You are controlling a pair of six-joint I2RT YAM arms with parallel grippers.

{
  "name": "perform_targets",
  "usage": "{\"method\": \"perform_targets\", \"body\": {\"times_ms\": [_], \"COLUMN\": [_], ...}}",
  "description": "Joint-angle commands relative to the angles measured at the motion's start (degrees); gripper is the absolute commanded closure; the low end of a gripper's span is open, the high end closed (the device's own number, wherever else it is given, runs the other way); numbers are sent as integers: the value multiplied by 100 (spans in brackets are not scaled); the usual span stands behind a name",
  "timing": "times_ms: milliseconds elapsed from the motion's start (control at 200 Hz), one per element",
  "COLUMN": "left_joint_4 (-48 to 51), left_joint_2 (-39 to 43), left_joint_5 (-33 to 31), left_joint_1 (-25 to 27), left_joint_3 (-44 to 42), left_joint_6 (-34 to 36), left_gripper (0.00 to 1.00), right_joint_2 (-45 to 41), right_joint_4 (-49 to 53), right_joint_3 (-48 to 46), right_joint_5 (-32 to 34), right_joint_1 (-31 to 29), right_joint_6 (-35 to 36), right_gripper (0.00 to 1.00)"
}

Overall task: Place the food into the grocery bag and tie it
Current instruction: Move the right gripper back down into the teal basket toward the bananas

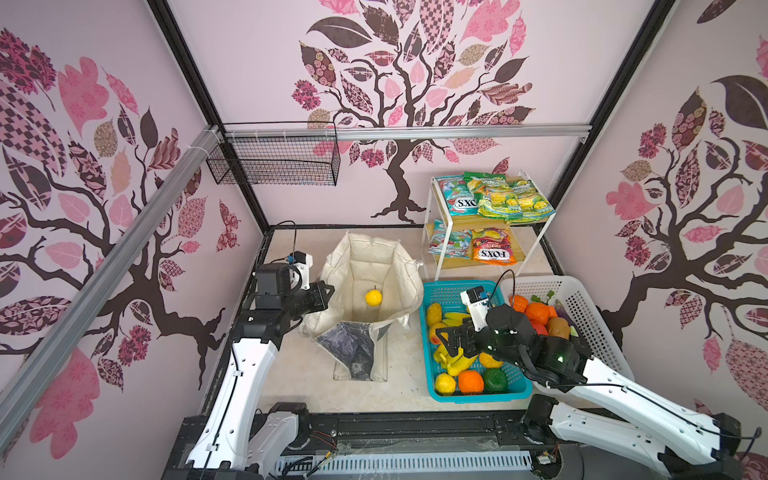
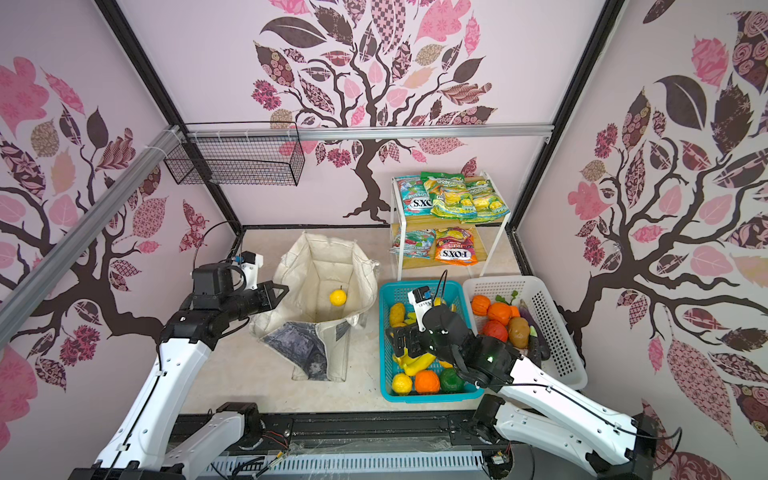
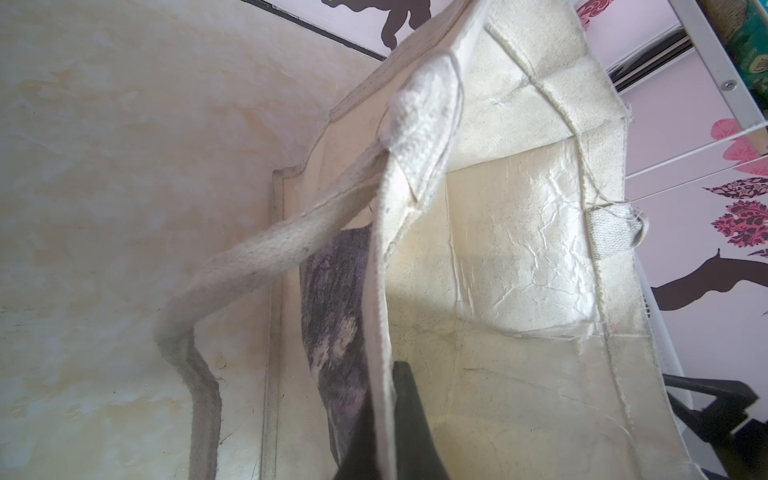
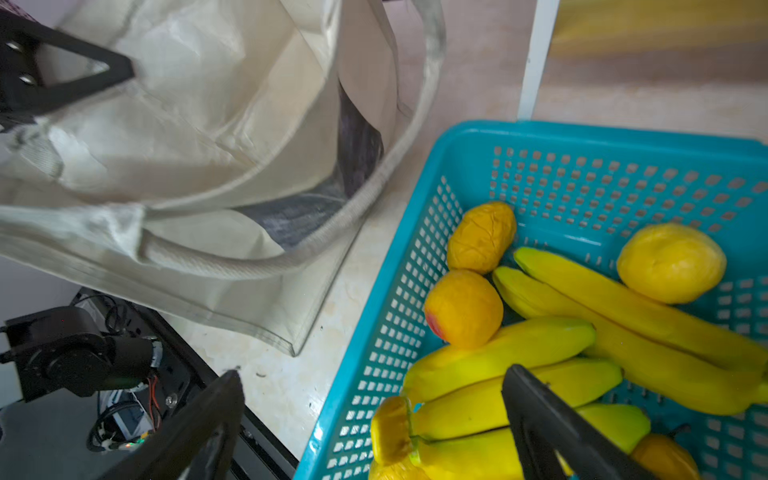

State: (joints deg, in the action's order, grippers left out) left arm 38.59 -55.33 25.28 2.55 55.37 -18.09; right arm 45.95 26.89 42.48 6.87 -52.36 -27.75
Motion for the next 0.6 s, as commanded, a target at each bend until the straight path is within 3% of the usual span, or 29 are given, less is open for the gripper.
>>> {"method": "perform_targets", "body": {"times_ms": [0,135,400,595], "left_joint_4": [-189,-169,-163,-142], "left_joint_2": [-20,-49,-75,-110], "left_joint_5": [55,56,8,29], "left_joint_1": [26,26,39,44], "left_joint_3": [-159,-158,-157,-146], "left_joint_6": [-19,-21,-10,-11], "left_gripper": [100,100,100,100], "right_joint_2": [-256,-144,540,40], "right_joint_4": [-41,-265,-779,-554], "right_joint_3": [-476,-1072,-1362,-1295], "right_joint_5": [-175,34,1,183], "right_joint_1": [19,21,14,9], "right_joint_6": [-373,-538,-343,-468], "right_gripper": [1,16,18,16]}}
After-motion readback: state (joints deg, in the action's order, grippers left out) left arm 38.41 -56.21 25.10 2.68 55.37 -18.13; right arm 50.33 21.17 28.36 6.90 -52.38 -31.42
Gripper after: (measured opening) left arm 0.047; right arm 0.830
